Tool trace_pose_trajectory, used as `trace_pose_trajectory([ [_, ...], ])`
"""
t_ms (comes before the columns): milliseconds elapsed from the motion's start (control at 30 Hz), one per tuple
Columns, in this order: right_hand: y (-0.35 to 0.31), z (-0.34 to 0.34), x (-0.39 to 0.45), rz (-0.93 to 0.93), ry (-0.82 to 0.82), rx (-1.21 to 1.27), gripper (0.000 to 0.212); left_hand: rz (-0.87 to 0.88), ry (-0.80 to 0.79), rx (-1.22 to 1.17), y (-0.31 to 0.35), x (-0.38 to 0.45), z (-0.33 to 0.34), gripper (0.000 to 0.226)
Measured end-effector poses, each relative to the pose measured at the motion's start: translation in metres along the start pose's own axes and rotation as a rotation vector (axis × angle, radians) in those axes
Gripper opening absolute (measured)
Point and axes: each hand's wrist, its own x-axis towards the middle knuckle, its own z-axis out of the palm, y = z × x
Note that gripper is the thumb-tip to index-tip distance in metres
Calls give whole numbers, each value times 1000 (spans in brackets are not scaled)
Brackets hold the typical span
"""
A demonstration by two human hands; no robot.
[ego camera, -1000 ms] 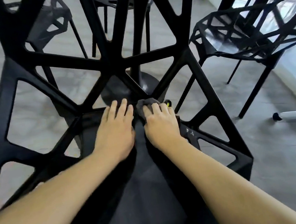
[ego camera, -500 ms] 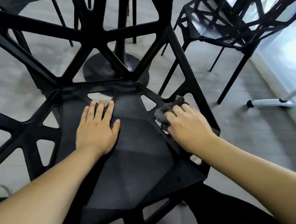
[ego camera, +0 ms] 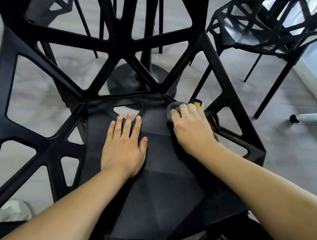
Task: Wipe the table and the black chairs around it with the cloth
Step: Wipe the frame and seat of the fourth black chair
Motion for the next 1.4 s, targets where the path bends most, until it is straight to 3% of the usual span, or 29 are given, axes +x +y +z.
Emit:
trace_pose_trajectory([
  [167,-12,28,66,70,-8,114,18,-3,10,14,1,2,3,70],
  [333,-7,33,73,126,-8,205,23,-23,12,18,6,9,4,71],
  [533,-12,4,3,137,-43,256,34,-28,13,-4,5,10,4,65],
  [767,11,-38,-71,130,-86,158,19,-43,-32,10,5,12,5,65],
  [900,28,-46,-67,181,-2,81,18,-75,-18,20,15,9,-1,60],
  [967,36,-43,-47,133,3,67,27,-7,4,-15,39,-2,-2,55],
  [1067,46,-38,-26,38,-127,102,34,85,-58,-118,73,-25,6,57],
  [1167,62,-46,-49,8,-239,123,46,25,-63,-131,78,-28,7,61],
  [1400,79,-73,-106,165,-75,23,30,15,-63,-143,86,-36,5,63],
])
